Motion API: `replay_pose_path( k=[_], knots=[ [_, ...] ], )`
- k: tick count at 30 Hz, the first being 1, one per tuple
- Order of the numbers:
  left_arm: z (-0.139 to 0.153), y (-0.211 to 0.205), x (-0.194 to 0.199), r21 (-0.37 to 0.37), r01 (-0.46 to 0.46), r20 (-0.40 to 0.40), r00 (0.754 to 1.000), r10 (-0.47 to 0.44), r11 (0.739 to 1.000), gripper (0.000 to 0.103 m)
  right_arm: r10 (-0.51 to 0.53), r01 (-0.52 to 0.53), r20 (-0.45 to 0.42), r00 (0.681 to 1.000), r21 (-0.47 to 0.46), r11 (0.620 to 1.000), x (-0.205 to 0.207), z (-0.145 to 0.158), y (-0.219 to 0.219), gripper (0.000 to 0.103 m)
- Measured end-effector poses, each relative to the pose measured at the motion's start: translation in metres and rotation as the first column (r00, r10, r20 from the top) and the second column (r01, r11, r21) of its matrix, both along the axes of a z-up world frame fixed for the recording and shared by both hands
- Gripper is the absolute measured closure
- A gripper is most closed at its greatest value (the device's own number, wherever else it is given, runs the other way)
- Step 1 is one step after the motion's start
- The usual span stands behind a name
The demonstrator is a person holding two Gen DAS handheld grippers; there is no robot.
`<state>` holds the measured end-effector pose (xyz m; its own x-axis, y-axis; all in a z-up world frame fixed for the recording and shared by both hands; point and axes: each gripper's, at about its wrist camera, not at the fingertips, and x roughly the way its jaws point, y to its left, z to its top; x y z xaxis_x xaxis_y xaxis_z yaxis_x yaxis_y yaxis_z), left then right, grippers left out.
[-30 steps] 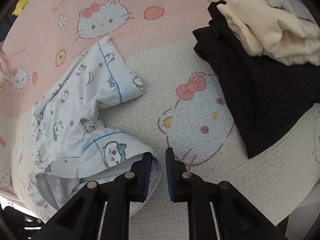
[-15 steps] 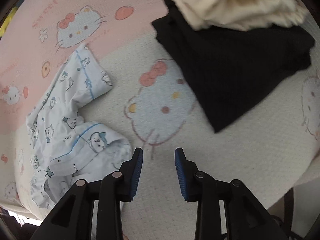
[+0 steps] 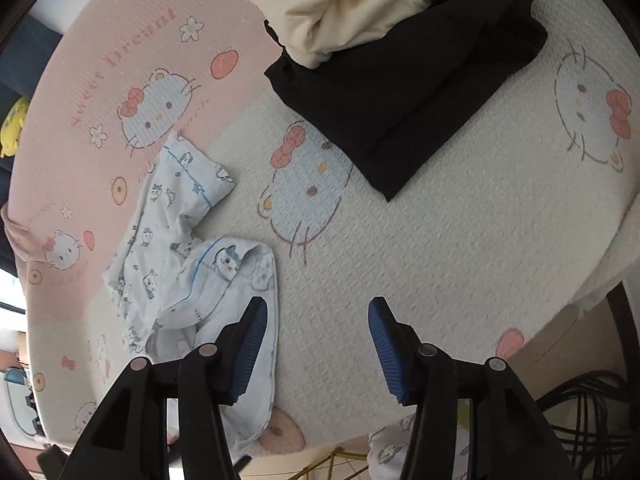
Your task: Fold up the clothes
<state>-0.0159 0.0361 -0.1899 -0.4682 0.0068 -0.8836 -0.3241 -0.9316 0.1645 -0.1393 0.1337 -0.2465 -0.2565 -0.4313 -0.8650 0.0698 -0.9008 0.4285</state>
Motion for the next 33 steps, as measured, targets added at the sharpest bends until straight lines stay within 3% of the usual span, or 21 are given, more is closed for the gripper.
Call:
replay_pose_path(
  k=[8, 19, 25, 33],
  knots=[
    [0.035, -0.034, -0.001, -0.03, -0.07, -0.064, 0.996, 0.068, 0.997, 0.05, 0.009, -0.011, -0.026, 1.0, -0.071, 0.997, 0.014, 0.016, -0.012, 0.05],
    [0.012, -0.091, -0.029, 0.046, -0.278, 0.031, 0.96, 0.277, 0.959, 0.05, 0.051, -0.047, 0.052, 0.997, -0.072, 0.996, 0.0, -0.003, -0.043, 0.05],
    [0.003, -0.113, -0.048, 0.09, -0.373, 0.08, 0.927, 0.367, 0.923, 0.05, 0.059, -0.048, 0.106, 0.993, -0.111, 0.993, -0.016, -0.016, -0.059, 0.05],
    [-0.008, -0.123, -0.074, 0.103, -0.422, 0.118, 0.904, 0.41, 0.901, 0.05, 0.109, -0.068, 0.186, 0.976, -0.215, 0.974, -0.038, -0.034, -0.092, 0.05]
  ],
)
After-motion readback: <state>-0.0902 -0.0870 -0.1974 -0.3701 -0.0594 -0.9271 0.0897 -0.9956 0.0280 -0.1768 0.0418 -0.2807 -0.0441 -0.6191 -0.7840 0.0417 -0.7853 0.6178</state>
